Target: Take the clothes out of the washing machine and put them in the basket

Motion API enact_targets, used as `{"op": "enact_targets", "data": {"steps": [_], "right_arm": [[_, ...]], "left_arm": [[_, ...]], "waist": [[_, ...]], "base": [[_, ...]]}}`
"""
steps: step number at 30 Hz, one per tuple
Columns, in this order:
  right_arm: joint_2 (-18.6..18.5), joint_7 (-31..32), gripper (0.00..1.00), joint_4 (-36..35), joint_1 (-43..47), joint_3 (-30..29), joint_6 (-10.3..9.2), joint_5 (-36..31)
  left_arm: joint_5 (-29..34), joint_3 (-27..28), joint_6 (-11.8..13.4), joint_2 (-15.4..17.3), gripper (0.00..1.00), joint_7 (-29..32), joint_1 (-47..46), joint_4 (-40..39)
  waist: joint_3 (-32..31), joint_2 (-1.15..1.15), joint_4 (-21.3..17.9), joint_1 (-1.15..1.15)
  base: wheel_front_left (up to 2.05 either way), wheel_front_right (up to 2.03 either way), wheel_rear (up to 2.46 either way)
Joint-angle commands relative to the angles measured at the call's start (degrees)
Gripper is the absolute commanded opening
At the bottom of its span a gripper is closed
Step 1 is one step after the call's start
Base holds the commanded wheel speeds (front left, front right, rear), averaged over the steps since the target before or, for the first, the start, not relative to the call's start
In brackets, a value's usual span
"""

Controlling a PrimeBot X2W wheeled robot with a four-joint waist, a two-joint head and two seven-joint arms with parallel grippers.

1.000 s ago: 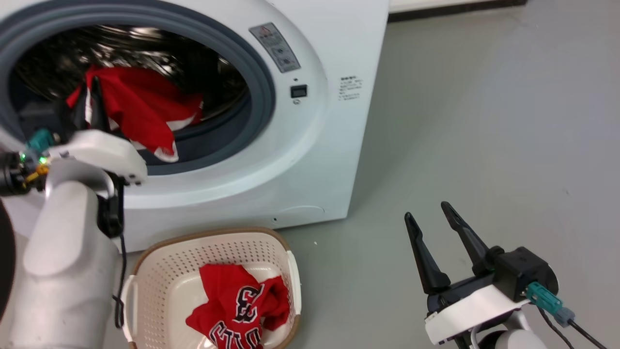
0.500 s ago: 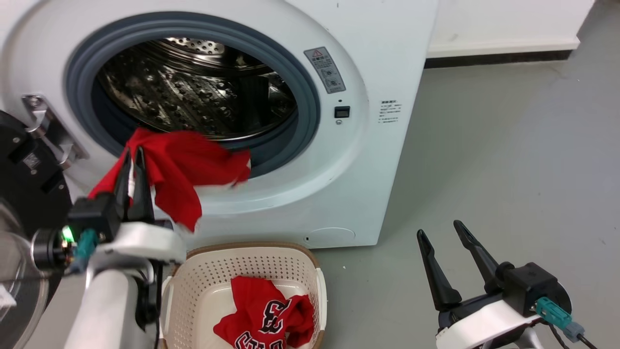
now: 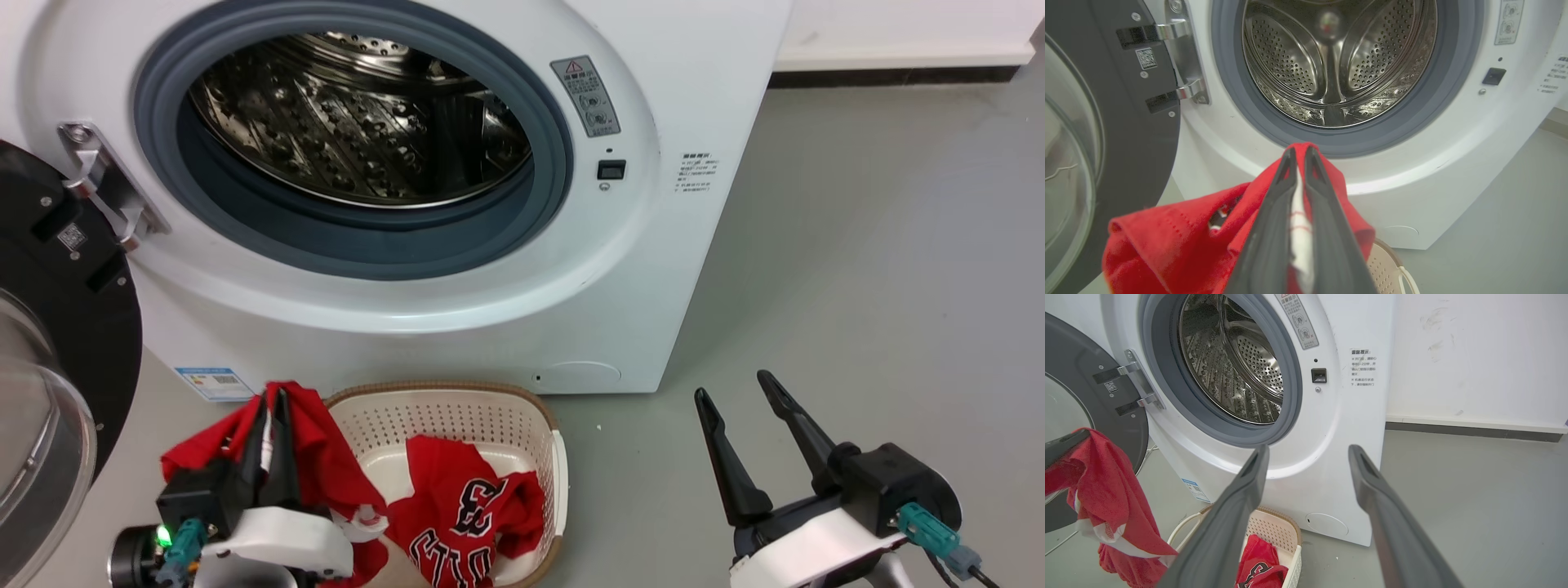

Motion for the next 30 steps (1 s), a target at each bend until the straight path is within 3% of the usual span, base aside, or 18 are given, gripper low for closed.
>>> {"op": "enact_targets", "data": {"steps": [1, 12, 20, 26, 30], "right_arm": [[0.1, 0.03, 1.0, -0.45, -1.14, 0.16, -0.04, -0.38], [0.1, 0.51, 1.0, -2.17, -6.15, 1.24, -0.04, -1.77], [0.1, -0.62, 1.0, -2.72, -10.94, 2.03, -0.04, -1.94], [0.11, -1.22, 1.0, -2.73, -12.81, 2.75, -0.04, -2.22], [0.11, -1.73, 1.0, -2.84, -14.14, 3.16, -0.04, -2.28]], "left_arm": [[-0.32, -0.12, -0.14, -0.47, 0.0, -0.33, 0.66, 1.48], [-2.15, 0.75, -3.09, -2.95, 0.0, -2.43, -7.3, 18.93], [-0.59, 4.69, -5.87, -3.79, 0.0, -2.5, -16.86, 29.48], [1.92, 6.54, -7.98, -3.04, 0.0, -2.5, -23.67, 36.82], [3.89, 7.25, -7.96, -2.05, 0.0, -2.5, -27.95, 41.24]], "waist": [[1.7, 0.0, 0.05, 0.0], [15.2, 0.0, -1.33, 0.0], [26.2, 0.0, -3.65, 0.0], [32.83, 0.0, -5.26, 0.0], [36.25, 0.0, -6.45, 0.0]], "base": [[0.0, 0.0, 0.0], [0.0, 0.0, 0.0], [0.0, 0.0, 0.0], [0.0, 0.0, 0.0], [0.0, 0.0, 0.0]]}}
